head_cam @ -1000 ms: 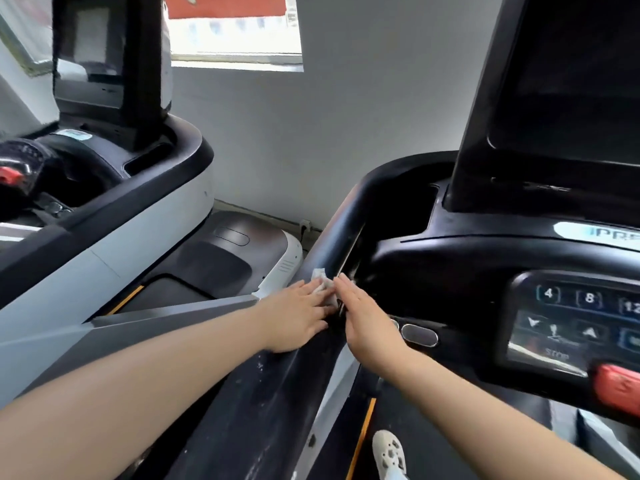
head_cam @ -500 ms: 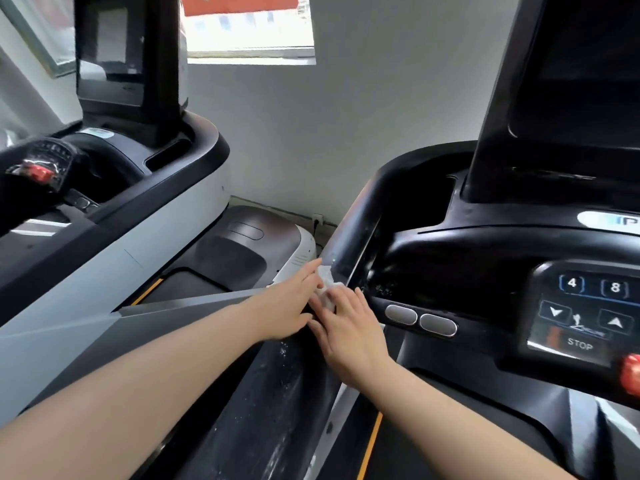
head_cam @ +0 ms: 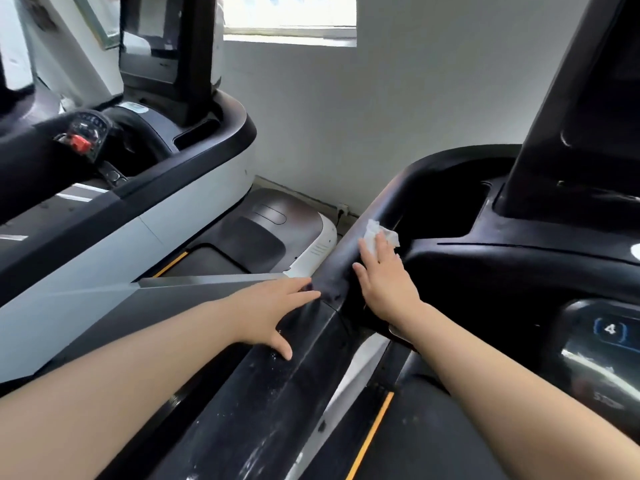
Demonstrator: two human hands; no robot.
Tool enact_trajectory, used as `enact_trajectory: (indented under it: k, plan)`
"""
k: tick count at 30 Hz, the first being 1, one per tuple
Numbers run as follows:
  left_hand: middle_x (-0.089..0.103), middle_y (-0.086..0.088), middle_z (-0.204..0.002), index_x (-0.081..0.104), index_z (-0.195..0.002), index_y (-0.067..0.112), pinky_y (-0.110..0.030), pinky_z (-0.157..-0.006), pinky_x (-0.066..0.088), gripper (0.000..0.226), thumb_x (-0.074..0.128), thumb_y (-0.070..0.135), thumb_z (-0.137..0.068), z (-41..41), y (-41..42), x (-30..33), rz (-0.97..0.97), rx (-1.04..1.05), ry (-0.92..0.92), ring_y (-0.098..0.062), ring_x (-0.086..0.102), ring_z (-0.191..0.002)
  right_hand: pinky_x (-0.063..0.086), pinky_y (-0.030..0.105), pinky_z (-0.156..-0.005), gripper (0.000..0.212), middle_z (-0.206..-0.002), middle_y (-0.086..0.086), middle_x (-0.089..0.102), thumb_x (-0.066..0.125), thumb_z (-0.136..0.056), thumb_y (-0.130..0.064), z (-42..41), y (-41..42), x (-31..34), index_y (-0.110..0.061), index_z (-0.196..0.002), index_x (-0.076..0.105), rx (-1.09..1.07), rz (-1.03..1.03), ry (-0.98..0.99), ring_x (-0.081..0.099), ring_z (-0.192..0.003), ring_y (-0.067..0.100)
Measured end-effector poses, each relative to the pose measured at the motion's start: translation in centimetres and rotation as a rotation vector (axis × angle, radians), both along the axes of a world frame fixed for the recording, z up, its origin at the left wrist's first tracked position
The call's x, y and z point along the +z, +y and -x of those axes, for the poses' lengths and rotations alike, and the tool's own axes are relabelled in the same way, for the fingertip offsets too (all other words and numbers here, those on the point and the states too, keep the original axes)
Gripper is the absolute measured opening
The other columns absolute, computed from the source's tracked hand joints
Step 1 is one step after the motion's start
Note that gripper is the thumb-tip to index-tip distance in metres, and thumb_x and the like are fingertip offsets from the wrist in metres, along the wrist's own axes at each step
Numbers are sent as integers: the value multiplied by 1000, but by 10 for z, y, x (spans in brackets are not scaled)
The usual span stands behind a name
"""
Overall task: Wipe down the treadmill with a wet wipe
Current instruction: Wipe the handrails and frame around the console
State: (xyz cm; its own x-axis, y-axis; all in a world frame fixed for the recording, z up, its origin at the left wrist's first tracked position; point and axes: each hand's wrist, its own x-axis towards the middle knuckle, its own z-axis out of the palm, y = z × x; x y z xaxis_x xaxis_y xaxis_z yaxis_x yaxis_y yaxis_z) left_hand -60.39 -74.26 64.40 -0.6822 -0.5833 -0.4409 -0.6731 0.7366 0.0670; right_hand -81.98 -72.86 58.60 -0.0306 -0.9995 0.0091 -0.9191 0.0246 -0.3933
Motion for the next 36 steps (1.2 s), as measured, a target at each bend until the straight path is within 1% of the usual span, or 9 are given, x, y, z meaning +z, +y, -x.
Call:
enact_trajectory:
  k: [5,8,12,17,23,28,31,34,36]
  plan:
    - [-3,4,-159,5,-151,28,-26,-117,10,103,71,49,-75,3,2,0,-14,42,-68,-12,2,-145,4,35,-117,85,-159,7,-4,-10,-83,-64,6,23,-13,-17,-152,9,255,3,108,-2,-146,25]
    - [-5,6,-159,4,-151,29,-24,-114,7,101,71,46,-77,6,5,3,-29,70,-88,-11,0,-145,9,41,-116,63,-160,5,0,14,-98,-48,28,-5,-13,-17,-152,6,164,2,55,3,-146,24]
    - [-5,7,-159,4,-151,28,-22,-112,6,100,71,44,-78,10,9,8,-23,90,-109,-11,1,-145,4,35,-116,65,-159,6,8,32,-101,-34,5,-5,4,-16,-151,-6,192,16,-89,9,-145,21]
    - [9,7,-158,11,-151,25,-22,-111,11,96,72,40,-78,16,14,14,-13,106,-95,-12,9,-144,-6,32,-113,74,-159,-2,12,-8,-87,-55,-4,35,1,-23,-152,8,612,82,128,7,-146,16]
    - [-2,5,-159,7,-151,26,-23,-113,9,99,73,37,-78,16,15,14,-48,150,-119,-13,2,-145,9,43,-115,53,-159,5,12,19,-102,-35,43,-22,1,-15,-151,13,153,24,217,11,-145,22]
    - [-3,4,-159,9,-151,25,-22,-112,10,99,74,37,-77,17,14,14,-56,167,-119,-13,5,-145,7,35,-115,72,-157,2,18,-1,-93,-52,0,28,0,-14,-149,24,597,55,131,14,-145,21]
    - [-4,5,-159,9,-151,26,-23,-112,12,100,75,35,-77,16,15,14,-70,179,-116,-12,5,-145,29,45,-108,59,-145,4,45,16,-98,-44,19,9,-3,-15,-139,46,491,191,203,43,-133,22]
    - [-5,6,-159,10,-151,27,-23,-112,12,100,76,33,-76,16,15,13,-81,203,-109,-12,4,-145,12,44,-115,52,-157,1,19,24,-102,-35,33,-19,-3,-17,-150,21,233,52,176,16,-145,19]
    - [-4,6,-159,9,-151,27,-22,-111,11,100,75,34,-76,17,15,13,-73,196,-109,-11,4,-145,13,45,-115,54,-157,5,18,21,-100,-36,16,-16,-3,-14,-149,22,224,80,149,14,-145,25]
